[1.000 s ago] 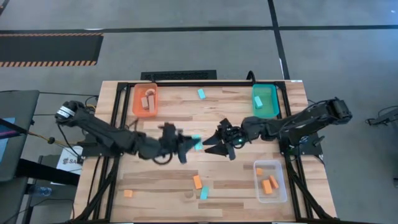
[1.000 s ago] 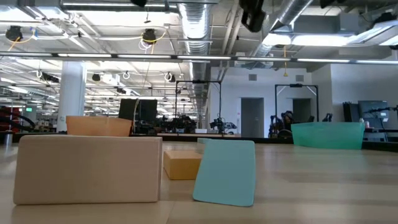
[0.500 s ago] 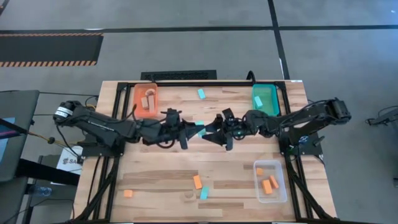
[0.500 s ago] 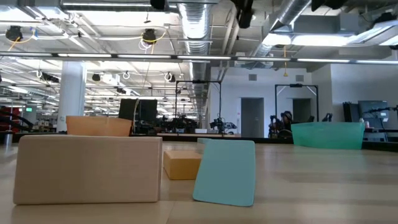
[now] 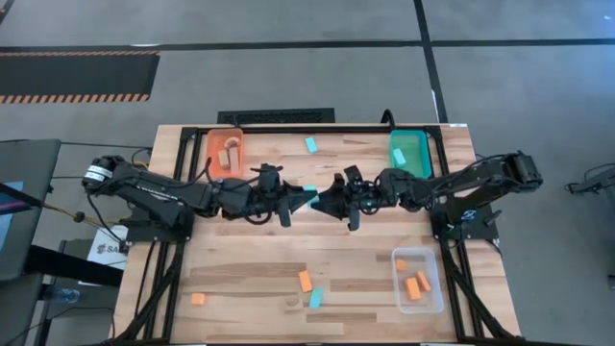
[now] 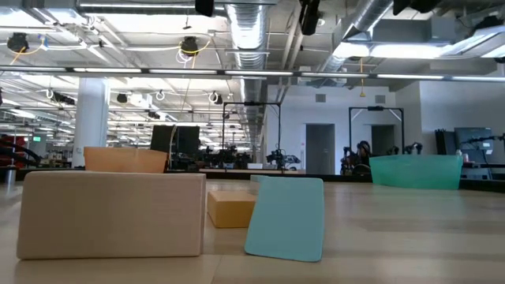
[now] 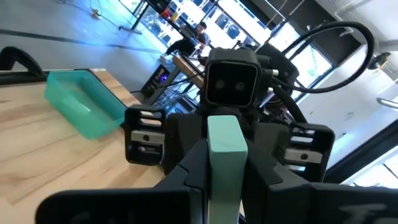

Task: Sort & place blocks by color
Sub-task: Put the blue block into the blue bin

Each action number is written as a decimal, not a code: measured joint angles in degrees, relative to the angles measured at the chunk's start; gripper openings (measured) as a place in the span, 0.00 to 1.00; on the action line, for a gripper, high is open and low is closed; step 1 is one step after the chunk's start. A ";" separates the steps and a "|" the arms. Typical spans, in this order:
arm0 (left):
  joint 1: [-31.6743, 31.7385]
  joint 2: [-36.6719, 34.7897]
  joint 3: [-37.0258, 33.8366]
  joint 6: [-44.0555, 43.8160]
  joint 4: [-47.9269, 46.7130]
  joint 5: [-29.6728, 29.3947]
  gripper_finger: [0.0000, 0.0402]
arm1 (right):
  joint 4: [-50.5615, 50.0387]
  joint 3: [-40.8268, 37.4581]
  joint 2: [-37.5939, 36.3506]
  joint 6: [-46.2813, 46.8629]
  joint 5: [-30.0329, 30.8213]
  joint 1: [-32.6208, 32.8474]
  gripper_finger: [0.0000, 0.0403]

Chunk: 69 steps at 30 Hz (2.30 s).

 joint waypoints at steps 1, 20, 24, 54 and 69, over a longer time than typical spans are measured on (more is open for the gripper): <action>0.00 0.00 0.00 -0.12 0.00 0.09 0.07 | 0.01 0.00 0.00 -0.02 0.00 -0.04 0.35; 9.97 -15.89 -0.02 10.54 -27.63 1.81 0.65 | -41.08 0.00 -14.03 2.14 3.00 -8.49 0.10; 12.18 -20.58 -0.02 13.50 -39.63 -2.38 0.66 | -62.33 0.00 -18.84 5.11 10.86 -15.85 0.10; 14.12 -21.70 -0.02 9.00 -47.58 -7.74 0.66 | -87.15 -0.02 1.09 -13.34 26.19 -54.21 0.19; 15.37 -21.70 -0.02 9.06 -49.51 -7.01 0.66 | -87.40 -0.02 -1.11 -14.85 22.36 -53.92 0.59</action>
